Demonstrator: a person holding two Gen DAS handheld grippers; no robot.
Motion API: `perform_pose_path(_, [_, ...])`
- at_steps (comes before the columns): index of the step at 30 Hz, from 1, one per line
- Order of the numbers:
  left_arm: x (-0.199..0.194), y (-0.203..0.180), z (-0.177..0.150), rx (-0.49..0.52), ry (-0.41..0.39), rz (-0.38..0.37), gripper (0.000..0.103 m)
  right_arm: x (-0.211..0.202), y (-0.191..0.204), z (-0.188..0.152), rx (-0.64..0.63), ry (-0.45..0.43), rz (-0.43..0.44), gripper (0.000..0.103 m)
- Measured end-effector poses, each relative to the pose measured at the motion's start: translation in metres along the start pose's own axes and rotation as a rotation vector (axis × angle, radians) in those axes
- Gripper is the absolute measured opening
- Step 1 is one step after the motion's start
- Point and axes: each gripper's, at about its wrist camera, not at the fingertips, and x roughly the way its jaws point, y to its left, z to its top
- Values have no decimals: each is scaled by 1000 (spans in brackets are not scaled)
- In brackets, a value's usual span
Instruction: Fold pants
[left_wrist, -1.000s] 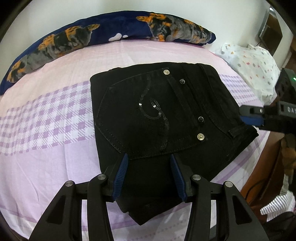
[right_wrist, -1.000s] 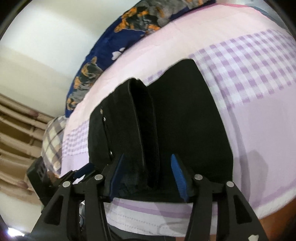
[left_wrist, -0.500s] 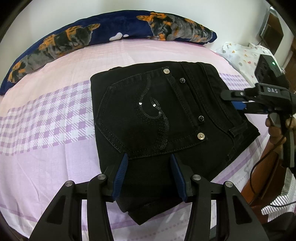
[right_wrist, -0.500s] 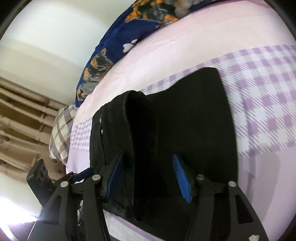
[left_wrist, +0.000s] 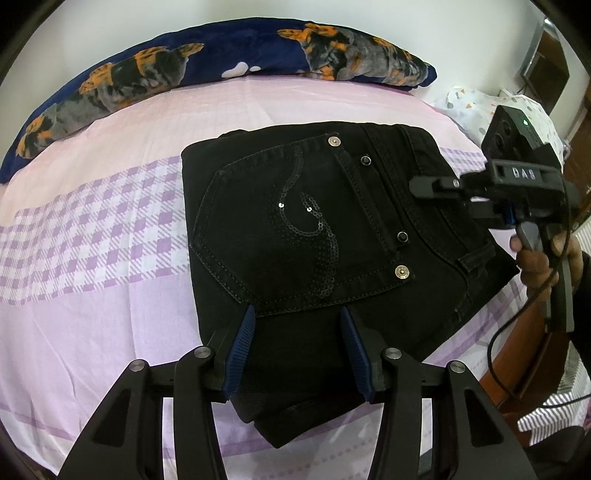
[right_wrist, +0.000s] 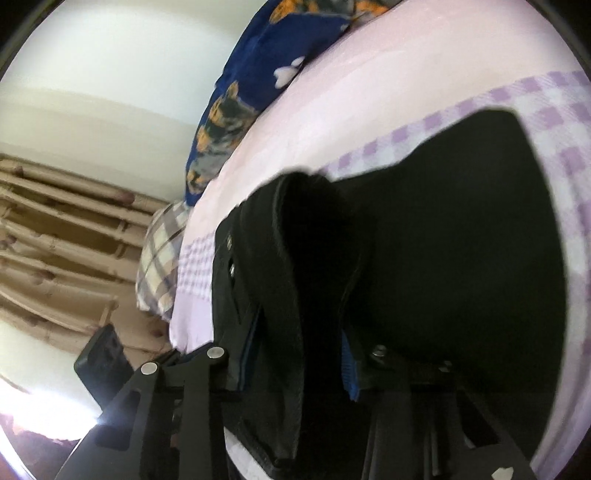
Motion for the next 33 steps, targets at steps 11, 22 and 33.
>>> perform_pose_path(11, [-1,3,1,-21,-5,-20,51,0,19,-8,33,-58,-56,14])
perform_pose_path(22, [-39,45,16,-236,-145,-55,51,-32,91,-8,-19,-152,-129,11])
perform_pose_path(33, [-36,19,40,-148,-166,-96,51,-83,86,7,-28,-242,-199,11])
